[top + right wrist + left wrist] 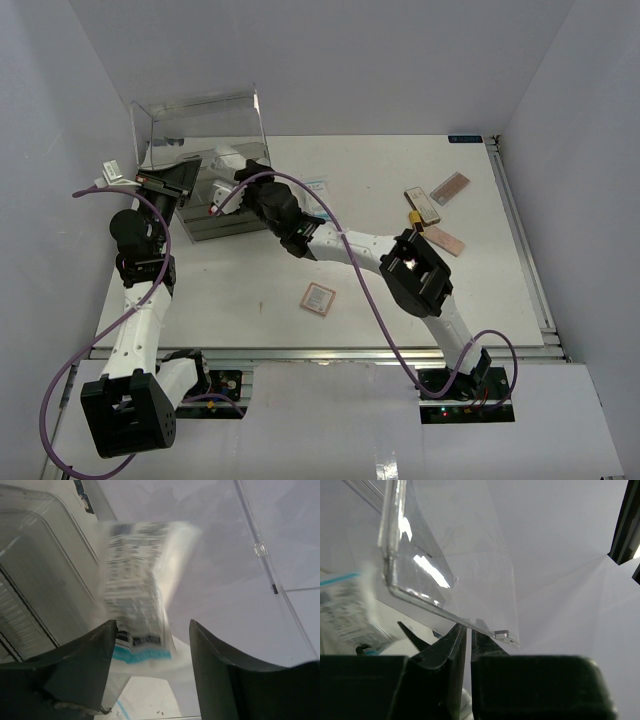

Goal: Organize the makeup

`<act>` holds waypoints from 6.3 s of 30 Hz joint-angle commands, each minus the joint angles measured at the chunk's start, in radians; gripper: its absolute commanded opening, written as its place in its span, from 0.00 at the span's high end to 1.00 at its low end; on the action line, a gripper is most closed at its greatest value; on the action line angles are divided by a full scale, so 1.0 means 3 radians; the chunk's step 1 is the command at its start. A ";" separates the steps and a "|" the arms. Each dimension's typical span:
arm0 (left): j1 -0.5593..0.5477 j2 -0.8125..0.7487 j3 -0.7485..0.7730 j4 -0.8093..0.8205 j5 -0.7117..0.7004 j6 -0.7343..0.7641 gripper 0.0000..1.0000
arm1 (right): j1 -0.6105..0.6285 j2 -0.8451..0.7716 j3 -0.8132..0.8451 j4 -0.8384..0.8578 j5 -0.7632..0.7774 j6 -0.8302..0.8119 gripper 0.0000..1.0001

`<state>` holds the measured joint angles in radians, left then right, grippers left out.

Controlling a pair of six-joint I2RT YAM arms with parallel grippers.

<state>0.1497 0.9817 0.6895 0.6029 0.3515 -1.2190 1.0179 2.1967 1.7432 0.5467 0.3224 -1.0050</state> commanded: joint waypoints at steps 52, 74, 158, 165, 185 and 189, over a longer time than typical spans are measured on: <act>0.0028 -0.0097 0.0083 0.0046 0.0079 0.0060 0.78 | -0.1718 -0.0049 -0.0179 -0.1729 -0.1522 0.4281 0.06; 0.0028 -0.0109 0.0028 0.0067 0.0107 0.0029 0.77 | -0.1803 0.0249 -0.0102 -0.1753 -0.2030 0.4387 0.72; 0.0033 -0.0165 0.0251 -0.0177 0.0189 0.0397 0.76 | 0.0149 0.0674 0.0507 0.1230 -0.0574 -0.0130 0.28; 0.0033 -0.0164 0.0243 -0.0164 0.0204 0.0381 0.77 | 0.0150 0.0464 0.0428 0.1098 -0.0568 -0.0042 0.02; 0.0038 -0.0251 0.0054 -0.0259 0.0207 0.0323 0.76 | 0.0327 -0.1457 -0.0399 -0.3468 -0.2739 -0.0477 0.01; 0.0038 -0.0302 -0.0135 -0.0273 0.0189 0.0243 0.76 | 0.0325 -0.2010 -0.1318 -0.3375 -0.2625 -0.0376 0.02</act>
<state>0.1600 0.9250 0.6987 0.5210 0.4088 -1.1230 1.1167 1.7125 1.5803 -0.3451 -0.4179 -1.0918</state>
